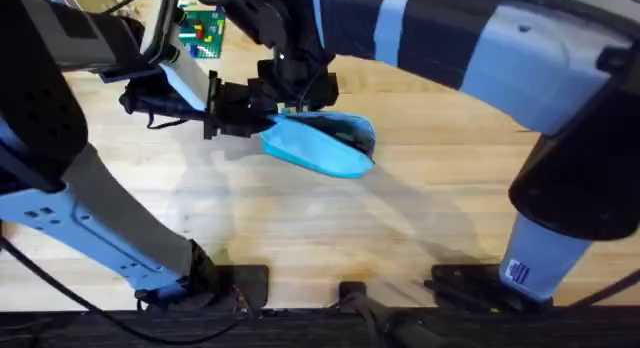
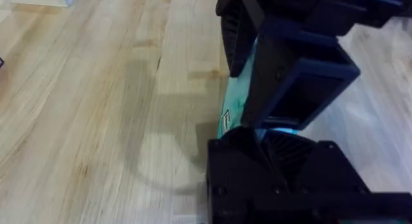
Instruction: Unzip the bag, pick up the pens from the table one at a time and place them inside, then zip the bag closed.
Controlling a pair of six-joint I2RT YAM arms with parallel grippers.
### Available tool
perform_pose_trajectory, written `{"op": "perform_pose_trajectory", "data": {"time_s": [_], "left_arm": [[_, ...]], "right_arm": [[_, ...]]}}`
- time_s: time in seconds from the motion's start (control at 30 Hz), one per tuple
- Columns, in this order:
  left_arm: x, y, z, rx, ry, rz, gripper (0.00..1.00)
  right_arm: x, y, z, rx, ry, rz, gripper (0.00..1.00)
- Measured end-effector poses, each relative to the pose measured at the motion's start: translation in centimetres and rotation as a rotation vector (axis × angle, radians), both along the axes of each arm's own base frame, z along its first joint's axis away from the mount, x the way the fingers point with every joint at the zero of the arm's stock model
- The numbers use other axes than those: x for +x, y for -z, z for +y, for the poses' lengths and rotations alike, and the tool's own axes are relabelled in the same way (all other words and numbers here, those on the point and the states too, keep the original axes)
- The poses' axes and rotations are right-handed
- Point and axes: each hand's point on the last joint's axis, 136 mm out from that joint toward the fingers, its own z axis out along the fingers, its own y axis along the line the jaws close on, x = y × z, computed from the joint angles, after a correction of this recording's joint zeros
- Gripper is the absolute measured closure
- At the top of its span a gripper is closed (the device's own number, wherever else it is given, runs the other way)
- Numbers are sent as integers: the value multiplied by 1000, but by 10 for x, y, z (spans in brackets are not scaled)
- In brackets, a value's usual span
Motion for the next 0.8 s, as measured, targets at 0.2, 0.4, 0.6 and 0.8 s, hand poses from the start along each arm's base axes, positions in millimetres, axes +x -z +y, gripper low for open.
{"op": "perform_pose_trajectory", "data": {"time_s": [0.2, 0.4, 0.6, 0.8], "left_arm": [[-1, 0, 0, 0, 1, 4, 958], [-1, 0, 0, 0, 1, 7, 958], [-1, 0, 0, 0, 1, 7, 958], [-1, 0, 0, 0, 1, 7, 958]], "right_arm": [[-4, 0, -3, -11, 1, 21, 428], [-7, -7, -6, -22, 3, 30, 426], [-7, -10, -7, -24, 3, 33, 417], [-9, -10, -6, -28, -2, 31, 396]]}}
